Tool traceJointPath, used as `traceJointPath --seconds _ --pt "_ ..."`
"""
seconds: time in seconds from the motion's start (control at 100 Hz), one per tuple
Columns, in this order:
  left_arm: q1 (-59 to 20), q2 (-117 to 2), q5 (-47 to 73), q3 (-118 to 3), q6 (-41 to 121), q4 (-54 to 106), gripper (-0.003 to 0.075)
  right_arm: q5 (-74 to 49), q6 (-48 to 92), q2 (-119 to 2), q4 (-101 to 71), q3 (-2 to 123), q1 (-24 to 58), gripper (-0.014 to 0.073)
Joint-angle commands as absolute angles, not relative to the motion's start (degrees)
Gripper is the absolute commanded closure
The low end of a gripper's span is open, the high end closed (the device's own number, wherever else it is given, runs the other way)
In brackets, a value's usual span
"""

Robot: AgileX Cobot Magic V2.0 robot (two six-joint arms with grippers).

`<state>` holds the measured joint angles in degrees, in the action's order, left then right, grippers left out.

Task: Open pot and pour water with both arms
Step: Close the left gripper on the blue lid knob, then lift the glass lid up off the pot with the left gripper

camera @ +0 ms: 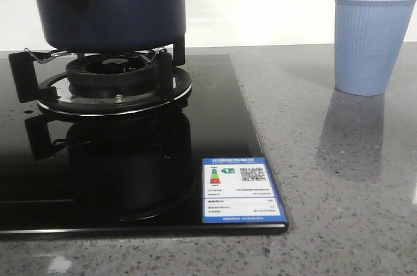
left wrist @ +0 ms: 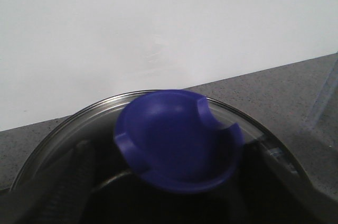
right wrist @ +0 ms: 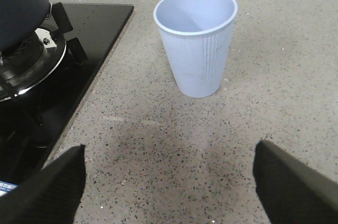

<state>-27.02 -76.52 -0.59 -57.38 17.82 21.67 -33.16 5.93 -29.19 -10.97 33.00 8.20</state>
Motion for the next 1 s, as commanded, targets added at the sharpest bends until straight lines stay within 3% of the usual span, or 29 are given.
traceJointPath --seconds 0.0,0.79,0.99 --pt "-26.9 -76.0 -5.4 -59.3 17.9 21.6 0.0202 -29.5 6.6 -29.8 -11.0 34.9 8.3 0.0034" --pt "-28.1 -77.6 -10.5 -59.3 17.9 21.4 0.0206 -29.5 6.6 -29.8 -11.0 34.9 8.3 0.0034" --pt "-28.1 -77.6 -10.5 -59.3 17.9 21.4 0.0288 -29.5 6.6 -29.8 -11.0 34.9 8.3 0.0034"
